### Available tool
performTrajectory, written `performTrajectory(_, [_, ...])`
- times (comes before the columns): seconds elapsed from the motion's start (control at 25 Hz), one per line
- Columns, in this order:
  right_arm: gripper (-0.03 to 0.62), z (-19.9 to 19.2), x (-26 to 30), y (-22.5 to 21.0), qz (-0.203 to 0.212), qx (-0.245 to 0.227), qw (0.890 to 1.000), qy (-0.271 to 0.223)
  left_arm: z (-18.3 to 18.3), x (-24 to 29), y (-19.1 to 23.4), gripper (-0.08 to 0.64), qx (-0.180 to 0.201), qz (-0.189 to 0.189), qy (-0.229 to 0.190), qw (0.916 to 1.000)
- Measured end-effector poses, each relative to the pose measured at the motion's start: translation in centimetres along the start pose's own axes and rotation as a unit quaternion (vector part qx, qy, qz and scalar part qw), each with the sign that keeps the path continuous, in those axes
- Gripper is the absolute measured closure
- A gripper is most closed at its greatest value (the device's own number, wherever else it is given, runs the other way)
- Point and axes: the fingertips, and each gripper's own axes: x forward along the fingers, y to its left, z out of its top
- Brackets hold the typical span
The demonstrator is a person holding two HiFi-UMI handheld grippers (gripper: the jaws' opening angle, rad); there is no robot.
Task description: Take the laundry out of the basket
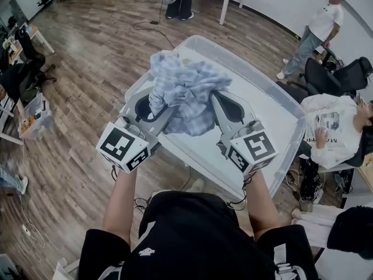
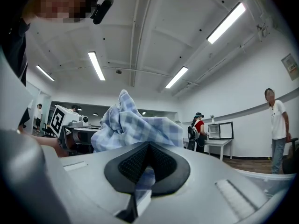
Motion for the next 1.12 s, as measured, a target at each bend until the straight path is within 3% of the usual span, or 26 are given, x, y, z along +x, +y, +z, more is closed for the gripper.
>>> performTrajectory(0.16, [0.594,1.1,0.4,0.2,-0.009,0.005,1.0,-0.003,0.8,-0.1,0.4,0.419,-0.009,-0.013,-0.003,0.9999])
performTrajectory(0.8, [0.594,2.0,-0.3,10.5,-0.083,0.005,0.997,-0.001,2.2,-9.5,0.8,0.419,-0.017,-0.087,-0.015,0.996])
performTrajectory(1.12, [0.594,2.5,-0.5,15.1,-0.094,0.006,0.996,-0.006,3.0,-13.8,0.6,0.419,-0.008,-0.104,-0.012,0.9945])
